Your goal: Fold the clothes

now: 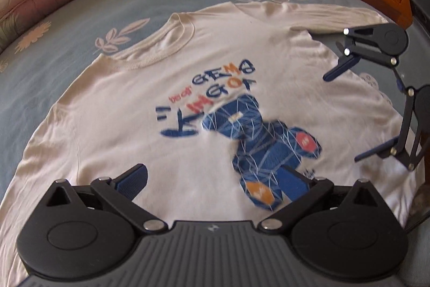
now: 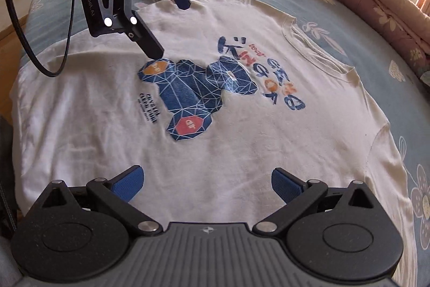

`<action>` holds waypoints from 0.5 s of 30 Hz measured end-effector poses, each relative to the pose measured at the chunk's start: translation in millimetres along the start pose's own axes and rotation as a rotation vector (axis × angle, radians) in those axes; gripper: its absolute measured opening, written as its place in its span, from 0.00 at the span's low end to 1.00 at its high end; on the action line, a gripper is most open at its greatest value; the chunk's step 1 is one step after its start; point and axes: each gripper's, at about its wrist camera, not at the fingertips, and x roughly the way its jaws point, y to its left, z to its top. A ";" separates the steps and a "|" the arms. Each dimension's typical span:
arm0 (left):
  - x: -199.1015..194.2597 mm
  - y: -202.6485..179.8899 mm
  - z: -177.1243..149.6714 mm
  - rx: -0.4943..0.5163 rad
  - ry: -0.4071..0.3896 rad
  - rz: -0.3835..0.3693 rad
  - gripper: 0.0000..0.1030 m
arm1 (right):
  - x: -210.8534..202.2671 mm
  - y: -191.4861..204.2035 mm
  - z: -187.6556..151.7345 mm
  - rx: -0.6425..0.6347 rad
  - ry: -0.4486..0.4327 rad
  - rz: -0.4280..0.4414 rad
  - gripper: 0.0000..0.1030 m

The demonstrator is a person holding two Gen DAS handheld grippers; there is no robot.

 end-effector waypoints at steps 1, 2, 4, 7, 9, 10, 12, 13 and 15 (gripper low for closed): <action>5.8 1.9 3.7 -0.013 0.001 -0.004 0.99 | 6.0 -5.8 -1.6 0.038 0.017 0.023 1.00; 12.2 4.1 4.9 -0.034 0.014 -0.014 0.99 | 11.9 -11.6 -3.1 0.077 0.034 0.046 1.00; 21.4 7.9 1.1 -0.075 0.053 -0.029 0.99 | 10.5 -18.4 -9.8 0.139 0.008 0.057 1.00; 27.0 9.7 -12.1 -0.119 0.080 -0.012 0.99 | 8.9 -16.2 -19.3 0.203 -0.020 0.037 1.00; 28.0 8.3 -18.3 -0.139 0.083 0.009 0.99 | 8.7 -13.2 -21.8 0.224 -0.034 0.020 1.00; 27.8 6.8 -18.7 -0.143 0.086 0.017 0.99 | 8.4 -11.9 -22.5 0.224 -0.040 0.014 1.00; 27.4 7.6 -19.1 -0.152 0.090 0.017 0.99 | 6.9 -13.4 -21.6 0.233 -0.024 0.013 1.00; 27.3 8.6 -19.3 -0.147 0.091 0.011 0.99 | 5.0 -13.7 -22.5 0.241 -0.012 0.007 1.00; 27.8 11.5 -18.7 -0.136 0.095 -0.001 0.99 | -0.5 -14.6 -26.8 0.277 0.015 -0.009 1.00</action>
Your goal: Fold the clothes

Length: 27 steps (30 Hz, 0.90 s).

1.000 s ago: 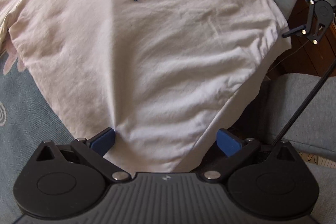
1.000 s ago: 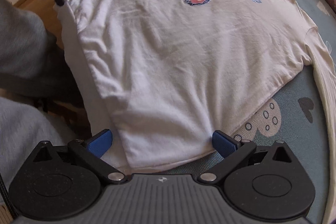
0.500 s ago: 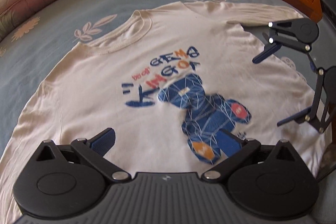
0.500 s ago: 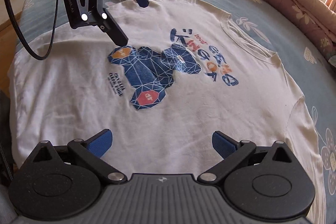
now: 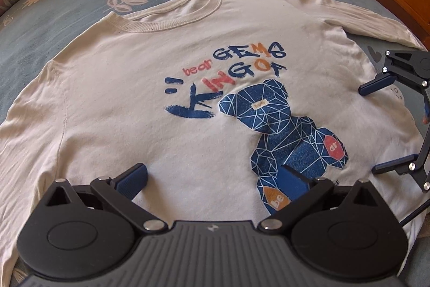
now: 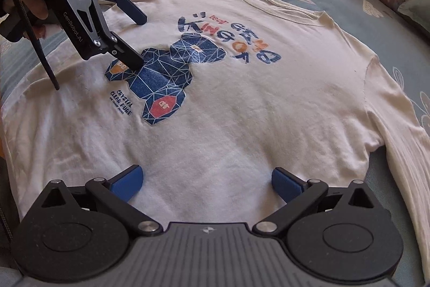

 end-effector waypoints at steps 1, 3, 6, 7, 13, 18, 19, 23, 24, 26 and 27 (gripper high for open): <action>0.1 1.2 1.1 0.002 0.003 -0.002 0.99 | -2.7 -1.1 -2.0 0.018 0.012 -0.010 1.00; -1.6 3.4 8.2 -0.040 -0.004 0.007 0.99 | -9.0 -5.2 -4.6 0.074 0.013 -0.036 1.00; -5.1 7.6 22.8 -0.103 -0.061 0.006 0.99 | -18.5 -17.2 4.0 0.169 -0.041 -0.097 1.00; -4.8 8.4 28.0 -0.110 -0.077 0.016 0.99 | -20.2 -23.4 10.5 0.200 -0.066 -0.116 1.00; 3.4 32.2 55.8 -0.224 -0.136 0.105 0.99 | -1.3 -74.3 70.6 0.316 -0.211 -0.229 1.00; 4.8 60.7 63.5 -0.378 -0.172 0.131 0.99 | 21.1 -113.2 114.1 0.402 -0.295 -0.262 1.00; 6.0 64.5 62.4 -0.402 -0.172 0.137 0.99 | 25.5 -118.8 118.4 0.430 -0.301 -0.259 1.00; 13.4 74.7 57.4 -0.475 -0.157 0.147 0.99 | 43.5 -135.9 132.9 0.520 -0.306 -0.247 1.00; 16.0 76.0 56.1 -0.482 -0.147 0.140 0.99 | 48.2 -138.3 135.7 0.533 -0.301 -0.244 1.00; 19.3 76.3 53.7 -0.477 -0.137 0.134 0.99 | 57.8 -142.3 140.1 0.555 -0.288 -0.235 1.00; 20.6 76.6 53.1 -0.471 -0.133 0.132 0.99 | 62.9 -144.0 141.7 0.564 -0.280 -0.228 1.00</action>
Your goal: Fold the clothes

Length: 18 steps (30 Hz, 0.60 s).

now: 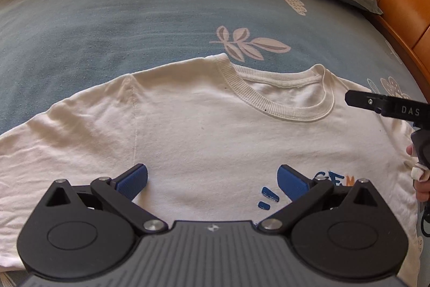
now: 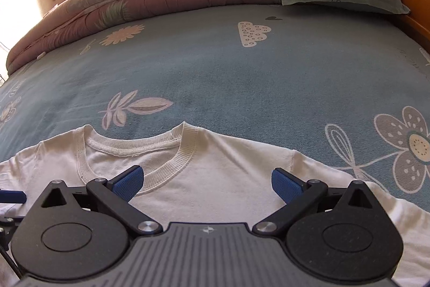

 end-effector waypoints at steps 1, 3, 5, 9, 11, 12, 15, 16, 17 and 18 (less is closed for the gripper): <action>1.2 0.4 -0.2 0.004 0.003 -0.001 0.99 | 6.9 -0.7 -0.4 0.005 0.011 -0.009 1.00; 2.5 1.7 0.5 0.003 0.002 -0.004 0.99 | 19.3 -1.0 -1.2 -0.001 0.021 -0.040 1.00; 3.1 3.6 1.5 -0.010 -0.001 -0.009 0.99 | 27.4 2.4 0.5 -0.042 0.007 -0.076 1.00; 4.1 6.8 3.5 -0.042 -0.003 -0.019 0.99 | 39.1 3.9 10.5 -0.050 -0.004 -0.097 1.00; 4.6 6.3 4.3 -0.043 -0.001 -0.019 0.99 | 41.1 5.1 15.3 -0.054 0.001 -0.103 1.00; 4.7 6.3 4.5 -0.043 0.000 -0.019 0.99 | 36.7 4.9 16.9 -0.046 0.008 -0.093 1.00; 4.8 6.6 4.7 -0.038 0.003 -0.023 0.99 | 8.8 2.5 17.0 -0.022 -0.012 -0.077 1.00; 5.0 6.8 4.7 -0.036 0.003 -0.023 0.99 | -3.3 1.9 15.3 -0.020 -0.028 -0.086 1.00; 5.2 7.1 4.7 -0.034 0.004 -0.024 0.99 | -13.9 -0.4 12.2 -0.016 -0.035 -0.099 1.00; 5.3 6.4 4.3 -0.027 0.004 -0.023 0.99 | -22.6 -3.7 7.7 -0.007 -0.034 -0.110 1.00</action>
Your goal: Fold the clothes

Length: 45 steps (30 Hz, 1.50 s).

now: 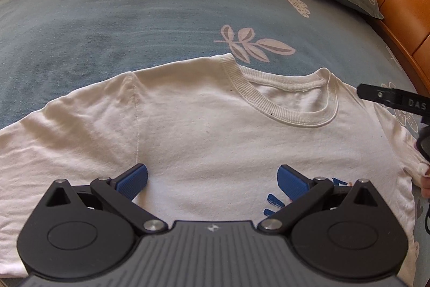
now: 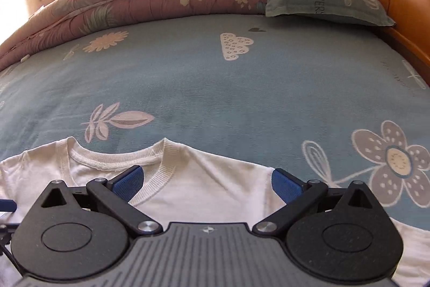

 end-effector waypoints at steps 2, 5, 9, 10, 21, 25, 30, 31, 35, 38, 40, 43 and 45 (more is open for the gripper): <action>1.0 -2.3 -0.6 0.024 0.003 0.007 0.99 | -5.7 -9.8 -8.0 0.030 0.024 -0.033 1.00; 2.1 -5.1 -1.4 0.049 0.005 0.018 0.99 | 3.7 -26.4 -18.3 0.090 0.058 -0.090 1.00; 2.3 -7.0 -1.7 0.062 0.009 0.028 0.99 | 30.2 -42.5 -19.9 0.112 0.040 -0.149 1.00; 2.3 -7.6 -1.6 0.066 0.012 0.031 0.99 | 35.2 -43.1 -15.8 0.092 0.039 -0.151 1.00; 4.1 -9.5 -1.5 0.059 0.009 0.048 0.99 | 11.9 -36.9 -18.1 0.161 0.073 -0.033 1.00; 4.8 -11.7 -1.9 0.080 0.011 0.057 0.99 | 32.9 -28.6 -18.6 0.110 0.048 -0.060 1.00; -2.0 -13.5 2.2 0.102 0.016 0.043 0.99 | 35.6 -45.3 9.0 0.124 0.066 -0.038 1.00; -6.0 -13.9 3.3 0.105 0.008 0.040 0.99 | 27.9 -50.8 12.2 0.147 0.059 -0.033 1.00; -24.3 -8.5 0.7 0.135 0.002 0.051 0.99 | -9.6 -64.8 0.3 0.113 0.069 -0.086 1.00; -30.0 0.5 -12.0 0.167 0.019 0.065 0.99 | -20.9 -81.1 -26.7 0.138 0.129 -0.125 1.00; -23.2 6.4 -20.9 0.173 0.071 0.073 0.99 | -21.7 -90.6 -42.7 0.154 0.173 -0.150 1.00; -15.1 8.5 -24.0 0.236 0.072 0.083 0.99 | -10.9 -92.1 -50.9 0.111 0.133 -0.174 1.00; -13.1 10.1 -14.1 0.237 0.065 0.078 0.99 | -2.0 -95.5 -39.7 0.132 0.138 -0.177 1.00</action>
